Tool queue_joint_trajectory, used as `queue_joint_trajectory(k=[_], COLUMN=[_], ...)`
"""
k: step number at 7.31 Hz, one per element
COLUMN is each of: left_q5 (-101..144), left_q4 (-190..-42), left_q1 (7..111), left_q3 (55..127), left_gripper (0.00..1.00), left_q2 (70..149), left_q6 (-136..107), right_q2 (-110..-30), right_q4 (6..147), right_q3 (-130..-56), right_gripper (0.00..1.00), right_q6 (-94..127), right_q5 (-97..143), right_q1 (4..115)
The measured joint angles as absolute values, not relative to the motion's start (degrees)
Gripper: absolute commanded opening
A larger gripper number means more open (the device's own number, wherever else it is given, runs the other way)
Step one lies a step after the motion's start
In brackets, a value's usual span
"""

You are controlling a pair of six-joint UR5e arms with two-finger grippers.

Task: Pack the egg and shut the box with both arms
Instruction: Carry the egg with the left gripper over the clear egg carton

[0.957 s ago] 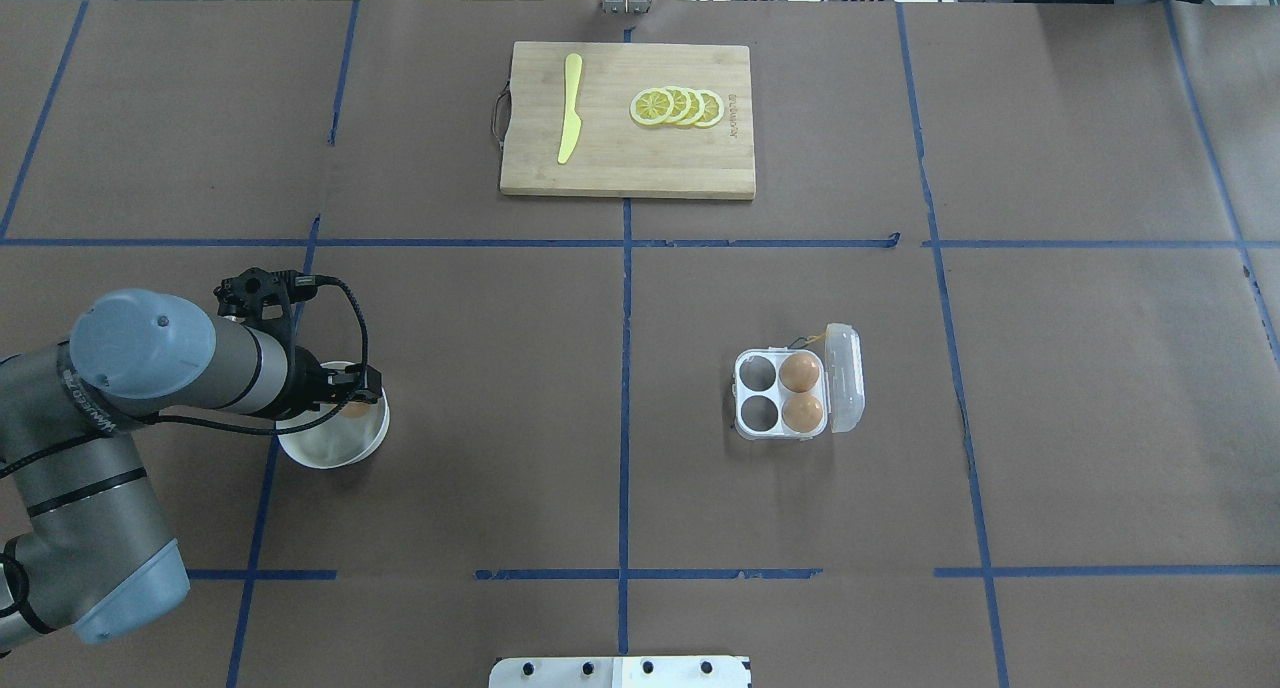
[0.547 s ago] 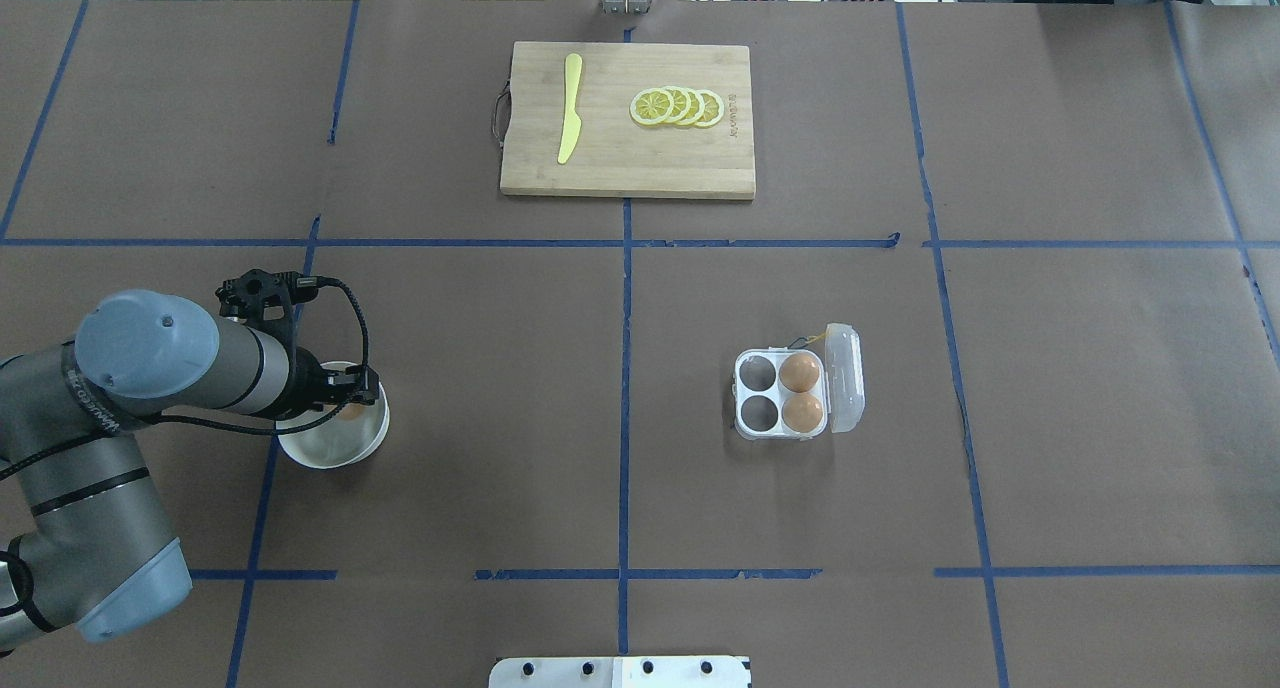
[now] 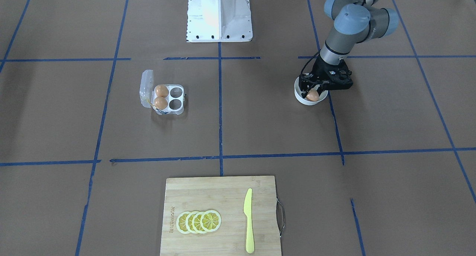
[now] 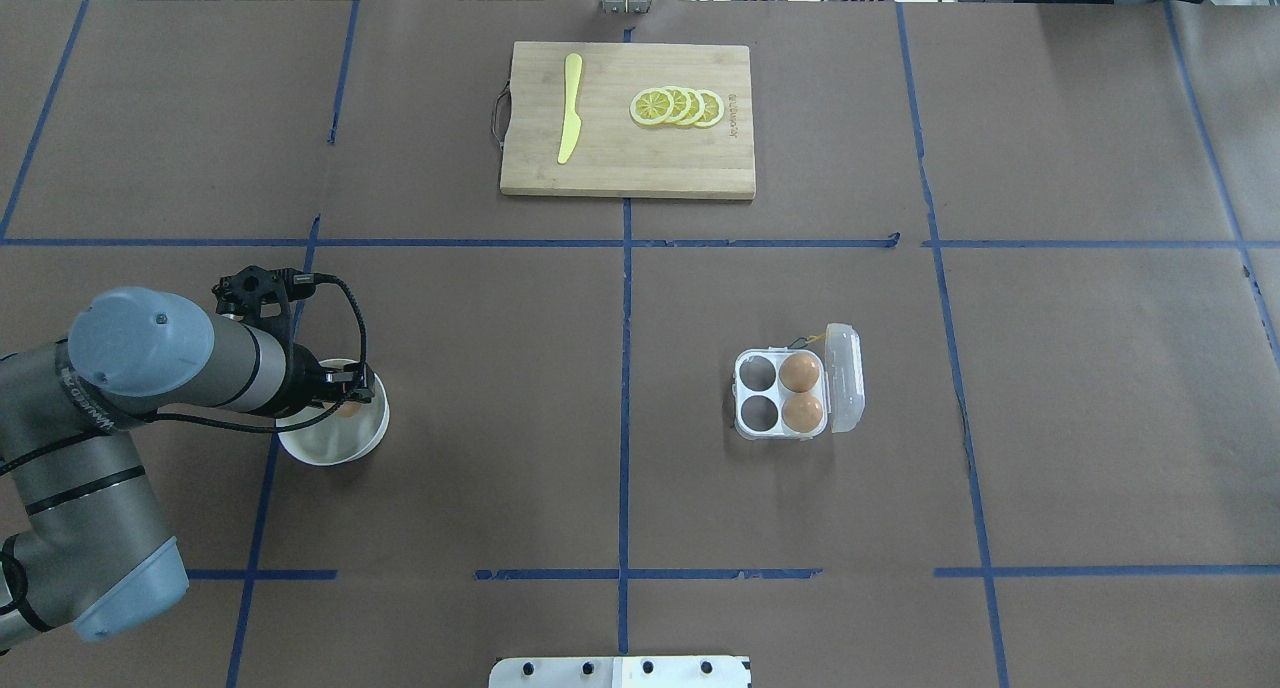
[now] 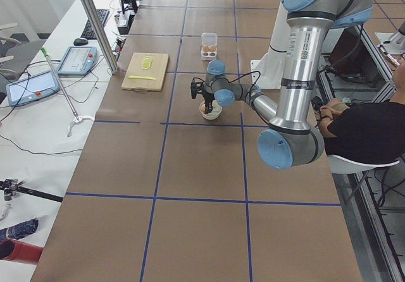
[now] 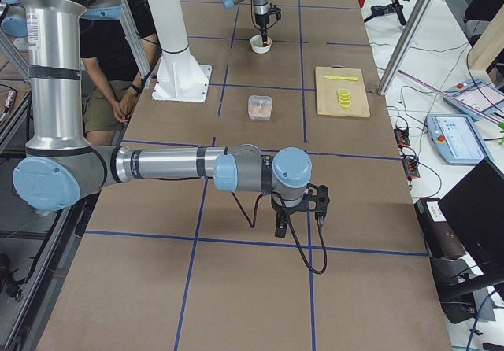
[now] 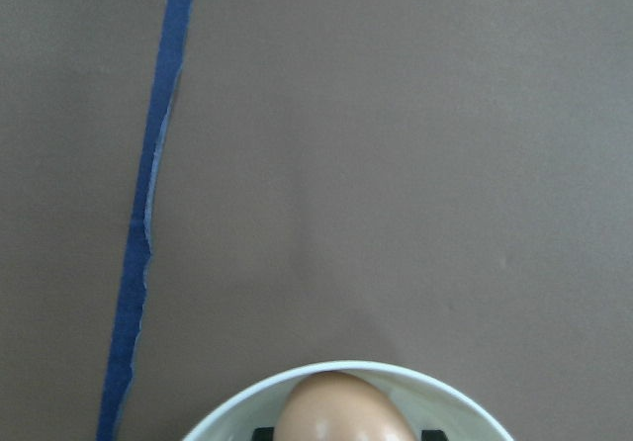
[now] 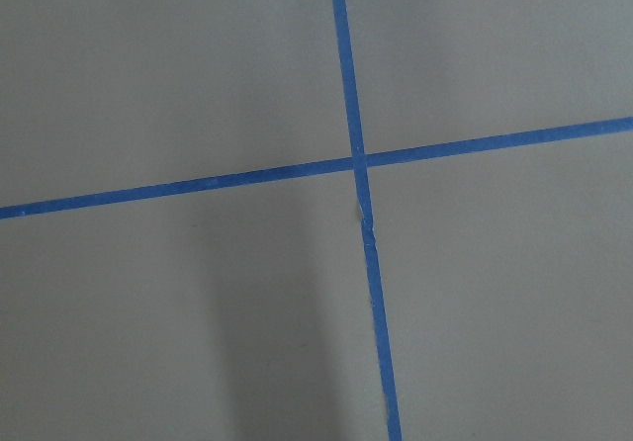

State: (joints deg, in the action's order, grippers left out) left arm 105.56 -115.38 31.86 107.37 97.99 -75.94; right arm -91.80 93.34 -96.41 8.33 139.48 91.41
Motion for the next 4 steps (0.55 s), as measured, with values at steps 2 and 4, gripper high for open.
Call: queue_joint_trajectory(k=[2, 4], left_q5=[105.56, 105.57], left_q4=[-114.76, -113.0], left_q1=[31.76, 31.45], left_q3=[112.28, 115.6], left_gripper=[0.0, 0.0], left_q2=[95.5, 97.48], left_q6=[-75.94, -76.02], right_q2=[-91.66, -91.57], right_q4=[93.34, 93.29], right_q3=[-96.54, -96.98], right_gripper=[1.0, 1.0], right_q6=[8.35, 8.54], right_q5=[139.47, 139.35], right_q1=[91.41, 91.41])
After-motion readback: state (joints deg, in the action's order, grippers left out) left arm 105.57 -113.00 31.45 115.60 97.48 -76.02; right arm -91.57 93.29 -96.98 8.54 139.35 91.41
